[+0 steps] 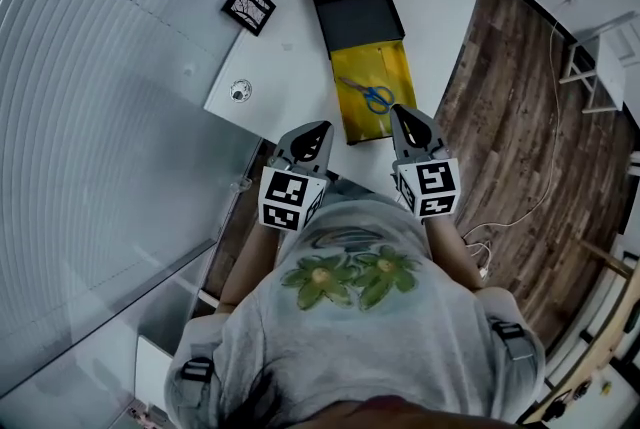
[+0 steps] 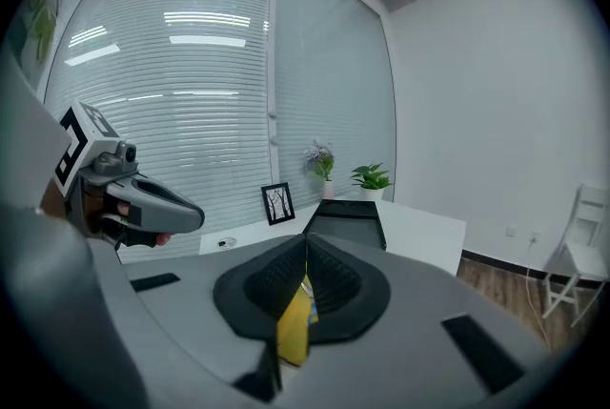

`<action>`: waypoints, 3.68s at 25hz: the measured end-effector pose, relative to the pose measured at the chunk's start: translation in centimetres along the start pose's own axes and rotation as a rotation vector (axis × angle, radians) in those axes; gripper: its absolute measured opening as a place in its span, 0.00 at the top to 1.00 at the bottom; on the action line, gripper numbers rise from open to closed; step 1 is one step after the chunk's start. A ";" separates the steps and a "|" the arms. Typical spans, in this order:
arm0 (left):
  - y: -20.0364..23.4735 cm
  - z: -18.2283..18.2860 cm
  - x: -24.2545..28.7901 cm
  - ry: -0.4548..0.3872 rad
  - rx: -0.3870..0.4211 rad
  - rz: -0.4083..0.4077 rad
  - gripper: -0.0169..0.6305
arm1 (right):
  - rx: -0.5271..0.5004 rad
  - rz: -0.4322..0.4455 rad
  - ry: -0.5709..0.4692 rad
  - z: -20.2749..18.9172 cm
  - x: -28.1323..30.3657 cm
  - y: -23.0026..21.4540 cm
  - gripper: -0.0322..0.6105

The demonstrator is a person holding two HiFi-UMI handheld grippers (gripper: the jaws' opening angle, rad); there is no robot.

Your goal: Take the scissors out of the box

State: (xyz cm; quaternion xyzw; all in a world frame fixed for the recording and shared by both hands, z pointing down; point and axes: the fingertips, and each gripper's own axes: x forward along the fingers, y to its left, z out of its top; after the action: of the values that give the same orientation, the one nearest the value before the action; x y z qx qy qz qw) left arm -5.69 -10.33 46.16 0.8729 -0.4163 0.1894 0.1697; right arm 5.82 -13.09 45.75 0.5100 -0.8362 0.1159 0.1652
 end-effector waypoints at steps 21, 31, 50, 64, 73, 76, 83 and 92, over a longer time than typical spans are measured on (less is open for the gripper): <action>1.4 -1.8 2.6 0.061 -0.069 0.020 0.96 | -0.131 0.142 0.242 -4.7 4.6 -0.4 0.93; 1.4 -1.8 3.2 0.071 -0.063 0.027 0.96 | -0.155 0.216 0.329 -6.9 6.3 -0.2 0.85; 1.3 -1.8 4.2 0.090 -0.066 0.037 0.96 | -0.223 0.250 0.460 -10.8 9.1 -1.7 0.84; 1.3 -1.7 4.4 0.098 -0.067 0.050 0.96 | -0.262 0.298 0.541 -12.6 10.8 -1.6 0.84; 1.5 -1.7 4.4 0.097 -0.079 0.057 0.96 | -0.293 0.322 0.620 -14.0 11.6 -1.7 0.83; 1.5 -1.8 4.5 0.098 -0.081 0.054 0.96 | -0.341 0.313 0.668 -14.7 11.9 -2.0 0.83; 1.7 -2.1 4.6 0.102 -0.086 0.054 0.96 | -0.381 0.321 0.747 -16.1 12.5 -2.0 0.83; 2.2 -2.3 4.7 0.102 -0.095 0.057 0.96 | -0.403 0.314 0.793 -17.1 13.1 -2.0 0.83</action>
State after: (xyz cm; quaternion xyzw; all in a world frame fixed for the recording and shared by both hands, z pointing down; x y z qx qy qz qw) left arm -5.12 -13.69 50.65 0.8410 -0.4402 0.2183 0.2265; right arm 4.76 -18.53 66.68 0.2516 -0.7815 0.1604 0.5479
